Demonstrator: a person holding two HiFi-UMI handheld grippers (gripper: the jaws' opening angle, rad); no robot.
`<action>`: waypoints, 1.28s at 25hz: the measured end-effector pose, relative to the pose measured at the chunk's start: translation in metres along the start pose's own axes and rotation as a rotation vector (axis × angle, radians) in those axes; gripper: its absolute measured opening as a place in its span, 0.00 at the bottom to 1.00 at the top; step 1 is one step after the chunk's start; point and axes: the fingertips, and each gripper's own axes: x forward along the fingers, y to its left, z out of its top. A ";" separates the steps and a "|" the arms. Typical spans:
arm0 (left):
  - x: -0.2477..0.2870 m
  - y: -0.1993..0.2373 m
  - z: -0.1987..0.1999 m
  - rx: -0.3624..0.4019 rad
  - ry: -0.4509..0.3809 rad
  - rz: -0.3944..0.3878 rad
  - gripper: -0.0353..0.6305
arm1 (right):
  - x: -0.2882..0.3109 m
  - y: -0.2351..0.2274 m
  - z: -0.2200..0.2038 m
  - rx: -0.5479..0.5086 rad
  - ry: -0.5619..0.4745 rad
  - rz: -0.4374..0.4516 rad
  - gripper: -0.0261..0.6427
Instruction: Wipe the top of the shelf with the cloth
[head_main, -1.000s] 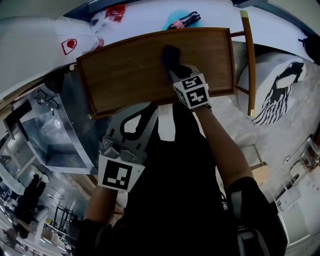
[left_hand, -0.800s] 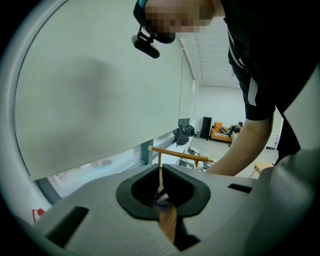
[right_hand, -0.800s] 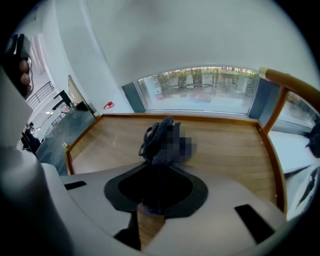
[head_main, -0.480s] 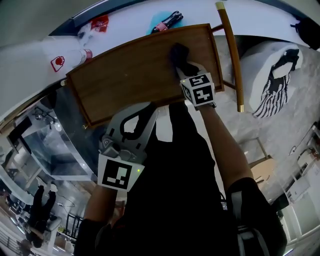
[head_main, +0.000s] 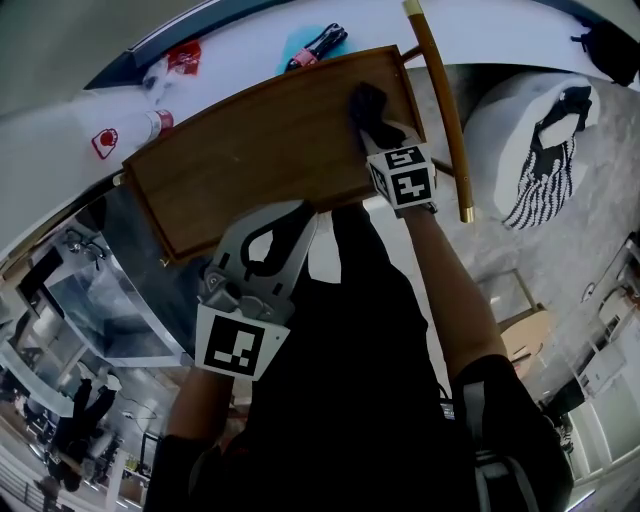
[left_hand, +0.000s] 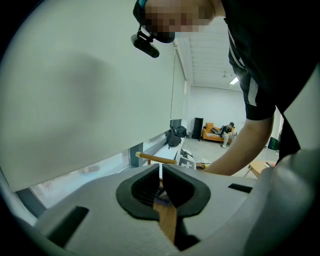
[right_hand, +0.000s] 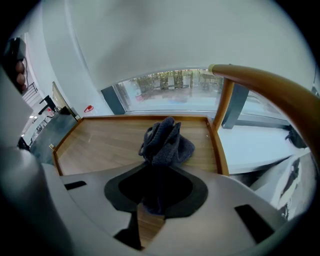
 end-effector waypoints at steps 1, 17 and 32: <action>0.001 0.000 0.001 0.000 -0.001 0.000 0.10 | -0.001 -0.003 -0.001 -0.001 0.002 -0.006 0.16; -0.065 0.026 -0.010 -0.043 -0.046 0.135 0.10 | -0.012 0.072 0.035 -0.141 -0.031 0.070 0.16; -0.233 0.076 -0.089 -0.169 -0.029 0.413 0.10 | 0.042 0.323 0.038 -0.392 0.041 0.368 0.16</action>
